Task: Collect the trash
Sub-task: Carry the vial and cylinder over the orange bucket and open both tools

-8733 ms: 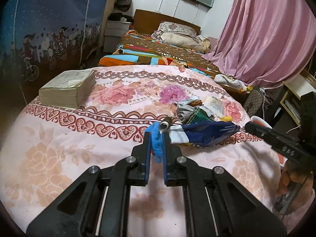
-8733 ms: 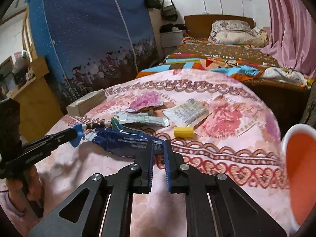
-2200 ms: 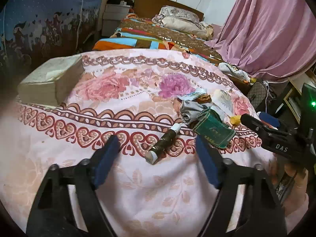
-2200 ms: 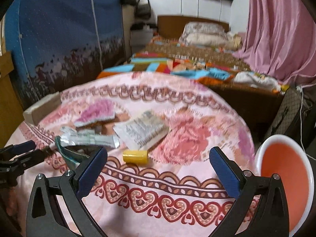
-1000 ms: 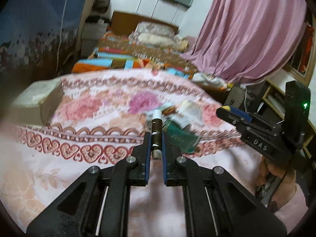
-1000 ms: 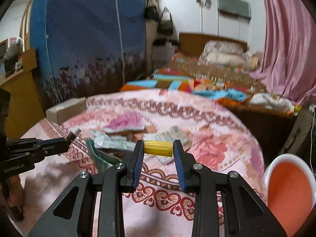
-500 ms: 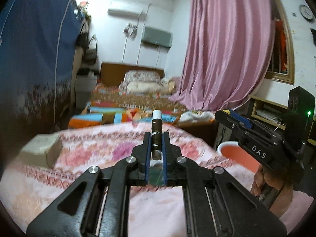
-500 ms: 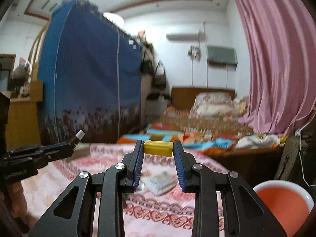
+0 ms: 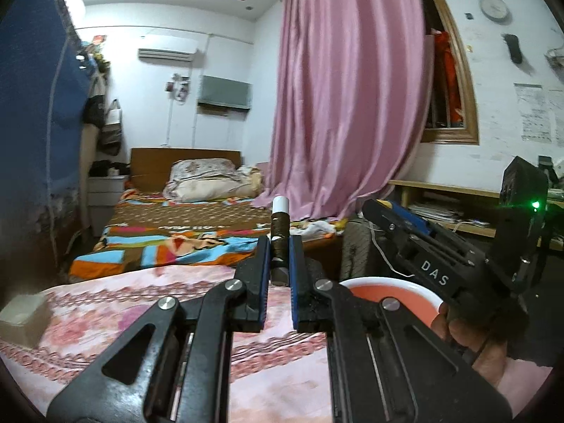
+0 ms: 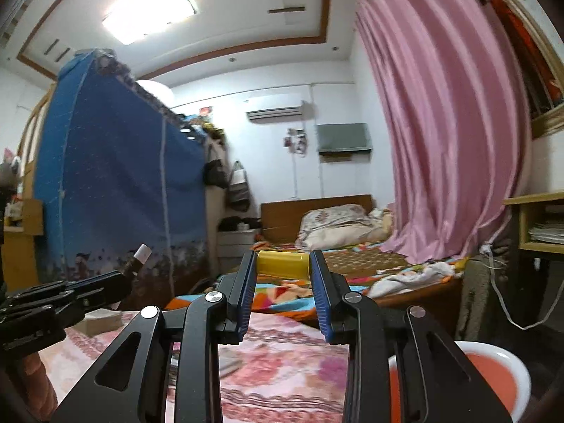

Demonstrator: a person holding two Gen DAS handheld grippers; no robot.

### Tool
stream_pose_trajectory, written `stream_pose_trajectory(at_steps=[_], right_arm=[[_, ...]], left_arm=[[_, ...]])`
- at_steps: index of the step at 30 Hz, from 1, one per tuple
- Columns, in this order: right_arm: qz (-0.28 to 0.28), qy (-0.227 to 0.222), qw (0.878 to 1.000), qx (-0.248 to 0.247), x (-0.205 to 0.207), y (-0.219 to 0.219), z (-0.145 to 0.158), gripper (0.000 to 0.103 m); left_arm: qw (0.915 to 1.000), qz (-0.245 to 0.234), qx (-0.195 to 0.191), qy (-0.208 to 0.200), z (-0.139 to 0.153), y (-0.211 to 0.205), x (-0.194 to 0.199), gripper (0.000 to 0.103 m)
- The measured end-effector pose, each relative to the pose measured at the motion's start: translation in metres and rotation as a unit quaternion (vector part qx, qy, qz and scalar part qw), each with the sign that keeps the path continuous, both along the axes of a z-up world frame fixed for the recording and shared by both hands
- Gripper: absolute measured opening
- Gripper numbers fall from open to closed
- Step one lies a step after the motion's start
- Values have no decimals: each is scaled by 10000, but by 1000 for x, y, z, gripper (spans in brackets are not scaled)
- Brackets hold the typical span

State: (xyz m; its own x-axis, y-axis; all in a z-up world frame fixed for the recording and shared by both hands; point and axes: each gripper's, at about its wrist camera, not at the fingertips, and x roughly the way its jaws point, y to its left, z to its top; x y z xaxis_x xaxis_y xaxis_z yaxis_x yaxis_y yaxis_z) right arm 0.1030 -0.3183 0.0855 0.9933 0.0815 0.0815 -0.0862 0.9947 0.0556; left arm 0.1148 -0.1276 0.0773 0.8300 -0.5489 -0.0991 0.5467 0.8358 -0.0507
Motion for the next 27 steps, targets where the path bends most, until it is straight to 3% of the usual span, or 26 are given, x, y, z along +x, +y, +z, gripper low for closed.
stream_pose_trajectory(at_steps=[4, 10, 16, 27], right_arm=[[-404, 150, 9990, 132, -4, -28, -3, 28], [-971, 657, 9918, 510, 6, -67, -11, 28], [-1257, 1032, 9827, 884, 9, -93, -20, 28], [-1517, 1559, 9676, 1284, 16, -121, -35, 28]], left_arm=[[9995, -291, 48, 103, -1, -26, 4, 0], [9941, -852, 33, 670, -8, -66, 16, 0], [9861, -1120, 57, 1228, -20, -96, 30, 0], [9571, -1246, 200, 2607, -44, -146, 67, 0]])
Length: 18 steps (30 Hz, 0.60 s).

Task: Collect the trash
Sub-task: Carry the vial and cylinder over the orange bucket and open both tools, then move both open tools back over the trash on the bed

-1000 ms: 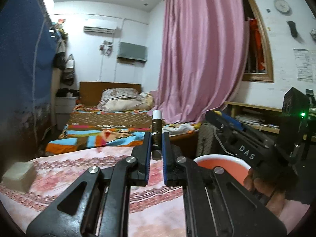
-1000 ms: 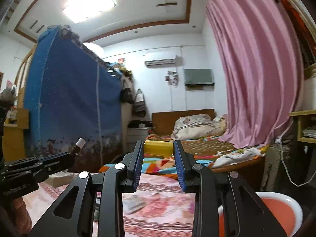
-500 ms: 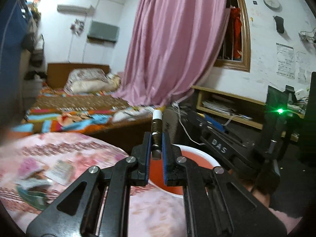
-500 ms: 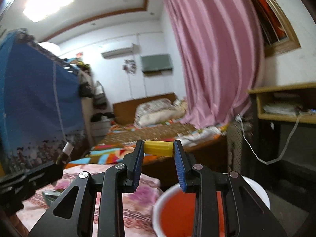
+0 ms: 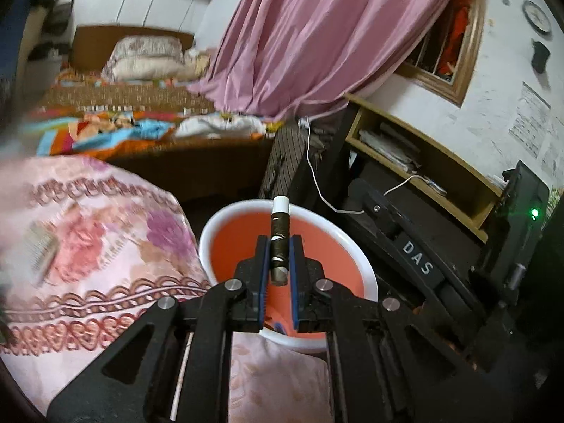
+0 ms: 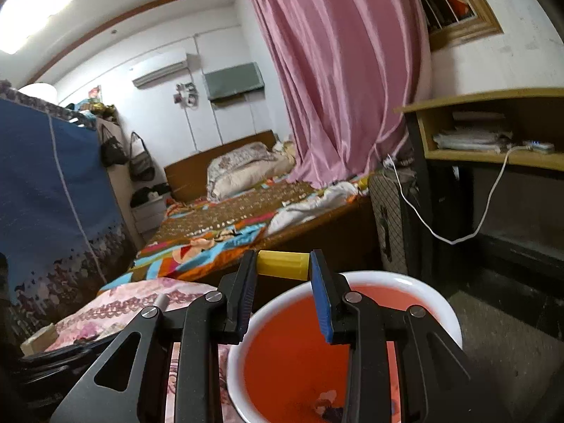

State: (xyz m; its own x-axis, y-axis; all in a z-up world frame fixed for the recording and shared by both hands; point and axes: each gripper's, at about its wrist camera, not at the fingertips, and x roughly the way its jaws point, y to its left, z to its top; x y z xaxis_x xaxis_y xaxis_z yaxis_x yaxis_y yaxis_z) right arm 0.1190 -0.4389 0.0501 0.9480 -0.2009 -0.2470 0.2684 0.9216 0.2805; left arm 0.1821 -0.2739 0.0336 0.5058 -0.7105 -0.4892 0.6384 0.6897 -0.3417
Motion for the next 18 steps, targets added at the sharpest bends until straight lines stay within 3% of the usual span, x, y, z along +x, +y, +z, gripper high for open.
stream_pose_trajectory(at_steps=[5, 10, 18], right_arm=[[-23, 265, 9994, 233, 6, -12, -8, 29], [-47, 332, 9984, 458, 6, -21, -12, 38], [-44, 323, 9982, 505, 5, -21, -11, 44]], left_arm=[[9994, -40, 93, 325, -6, -11, 8, 0], [9987, -41, 155, 488, -9, -15, 11, 0], [9992, 153, 146, 335, -5, -7, 10, 20]])
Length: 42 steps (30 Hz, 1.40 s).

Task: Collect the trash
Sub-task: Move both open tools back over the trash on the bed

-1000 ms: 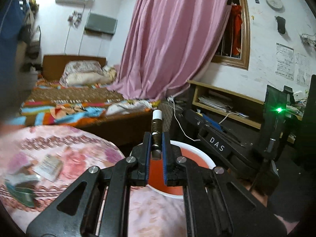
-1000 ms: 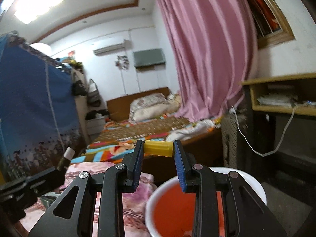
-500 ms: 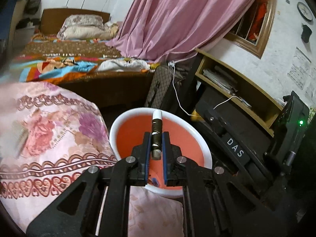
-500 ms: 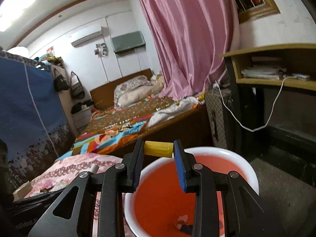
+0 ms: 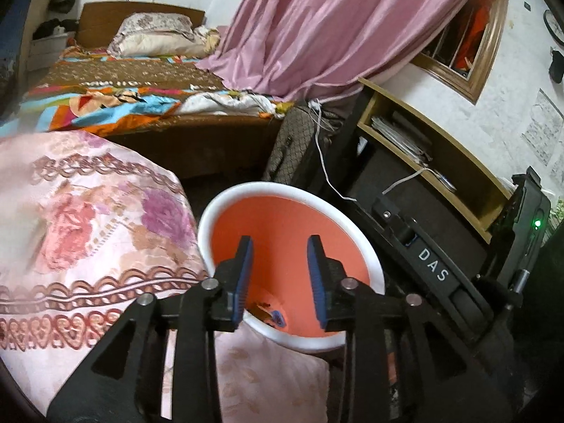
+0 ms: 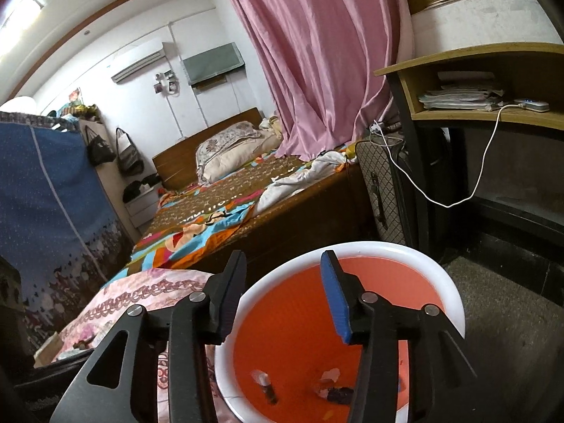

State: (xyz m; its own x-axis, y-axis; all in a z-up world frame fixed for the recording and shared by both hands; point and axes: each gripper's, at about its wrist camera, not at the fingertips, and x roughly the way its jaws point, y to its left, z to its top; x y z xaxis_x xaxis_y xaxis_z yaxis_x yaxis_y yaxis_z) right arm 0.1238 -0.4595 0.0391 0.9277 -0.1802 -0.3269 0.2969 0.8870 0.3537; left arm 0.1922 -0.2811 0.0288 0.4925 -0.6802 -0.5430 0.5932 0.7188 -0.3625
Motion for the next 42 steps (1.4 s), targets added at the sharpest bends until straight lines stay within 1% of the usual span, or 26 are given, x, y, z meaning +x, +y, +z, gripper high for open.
stream_pose_trajectory(at_steps=[4, 6, 8, 12, 14, 15, 16, 18, 20, 23, 25, 26, 27, 28, 29, 30, 33, 36, 38, 42], right_arm=[[28, -38, 10000, -68, 1, 4, 3, 46], [46, -81, 9999, -96, 1, 7, 4, 47], [82, -140, 9998, -143, 1, 11, 6, 47], [176, -256, 9990, -330, 2, 25, 11, 49], [223, -326, 9982, -443, 3, 34, 14, 52], [241, -355, 9980, -462, 4, 37, 15, 58], [287, -417, 9976, -469, 4, 41, 17, 67], [368, -557, 9967, -457, 5, 48, 20, 74], [446, -680, 9956, -472, 5, 55, 24, 77], [562, -838, 9934, -540, 7, 71, 29, 84], [652, -952, 9914, -620, 8, 82, 33, 90], [686, -997, 9904, -671, 8, 88, 35, 93], [721, -1043, 9892, -736, 10, 95, 36, 102], [737, -1075, 9884, -775, 10, 100, 37, 103], [751, -1113, 9875, -822, 11, 104, 37, 103], [767, -1143, 9866, -879, 12, 110, 38, 103], [861, -1215, 9837, -1012, 14, 125, 38, 103], [965, -1337, 9803, -1084, 15, 137, 39, 103], [1035, -1475, 9771, -1136, 13, 144, 40, 103], [1196, -1733, 9673, -1411, 10, 164, 42, 103]], left_arm=[[9995, 267, -22, -148, 4, 13, 2, 36], [9987, 449, -65, -236, 7, 23, 2, 40], [9972, 653, -81, -355, 11, 34, 2, 44], [9918, 1104, -113, -626, 18, 60, 1, 59], [9887, 1292, -128, -746, 22, 73, 0, 61], [9871, 1378, -133, -807, 24, 80, 0, 62], [9852, 1471, -125, -874, 26, 88, -1, 63], [9819, 1619, -116, -980, 29, 100, -2, 65], [9773, 1808, -121, -1100, 33, 115, -4, 69], [9691, 2105, -153, -1277, 37, 139, -9, 73], [9642, 2272, -161, -1359, 39, 151, -11, 83], [9595, 2412, -179, -1440, 39, 160, -13, 86], [9552, 2530, -196, -1521, 40, 166, -14, 92], [9508, 2643, -216, -1604, 40, 172, -15, 91], [9439, 2794, -237, -1744, 40, 181, -18, 91], [9399, 2883, -208, -1819, 40, 188, -19, 91], [9315, 3072, -82, -1945, 40, 205, -19, 92], [9227, 3259, -43, -2061, 38, 222, -23, 92], [9140, 3428, -15, -2169, 37, 236, -25, 92], [9014, 3623, 18, -2371, 35, 255, -29, 92]])
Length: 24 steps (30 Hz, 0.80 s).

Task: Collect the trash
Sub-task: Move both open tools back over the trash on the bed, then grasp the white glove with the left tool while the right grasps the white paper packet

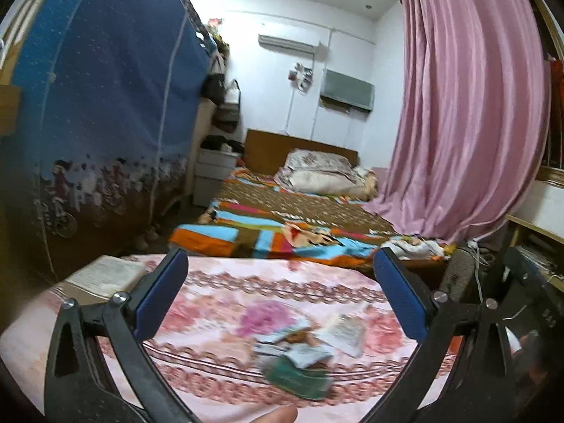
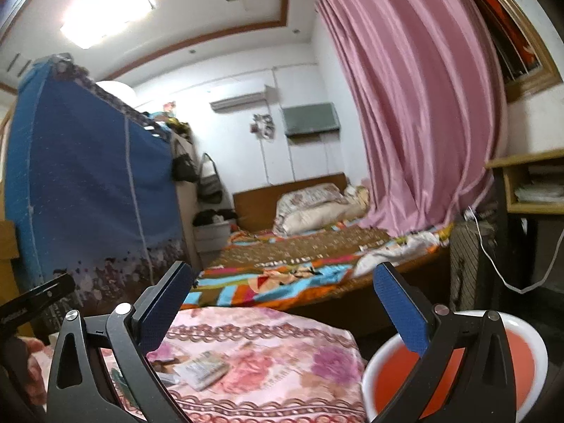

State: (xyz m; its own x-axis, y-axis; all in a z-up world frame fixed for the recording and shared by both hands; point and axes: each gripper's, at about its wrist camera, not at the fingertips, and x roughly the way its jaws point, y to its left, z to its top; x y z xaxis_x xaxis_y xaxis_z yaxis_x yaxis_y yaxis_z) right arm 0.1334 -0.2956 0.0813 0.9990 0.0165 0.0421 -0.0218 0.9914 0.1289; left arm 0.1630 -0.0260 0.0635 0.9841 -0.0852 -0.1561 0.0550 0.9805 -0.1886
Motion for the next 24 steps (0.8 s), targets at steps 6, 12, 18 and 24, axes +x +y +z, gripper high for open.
stream_pose_trajectory(at_steps=[6, 12, 18, 24], right_arm=[[289, -115, 9981, -533, 5, 27, -1, 103], [597, 321, 9932, -946, 25, 51, -13, 103], [741, 863, 9866, -1165, 48, 65, -23, 103], [824, 1672, 9737, -1307, 77, 72, -37, 103]], left_arm=[[9991, 250, 301, -141, -10, 18, -6, 92], [9989, 70, 394, 235, -18, 24, 4, 91], [9927, -106, 345, 1155, -35, 27, 30, 90], [9783, -485, 80, 2012, -55, 31, 51, 82]])
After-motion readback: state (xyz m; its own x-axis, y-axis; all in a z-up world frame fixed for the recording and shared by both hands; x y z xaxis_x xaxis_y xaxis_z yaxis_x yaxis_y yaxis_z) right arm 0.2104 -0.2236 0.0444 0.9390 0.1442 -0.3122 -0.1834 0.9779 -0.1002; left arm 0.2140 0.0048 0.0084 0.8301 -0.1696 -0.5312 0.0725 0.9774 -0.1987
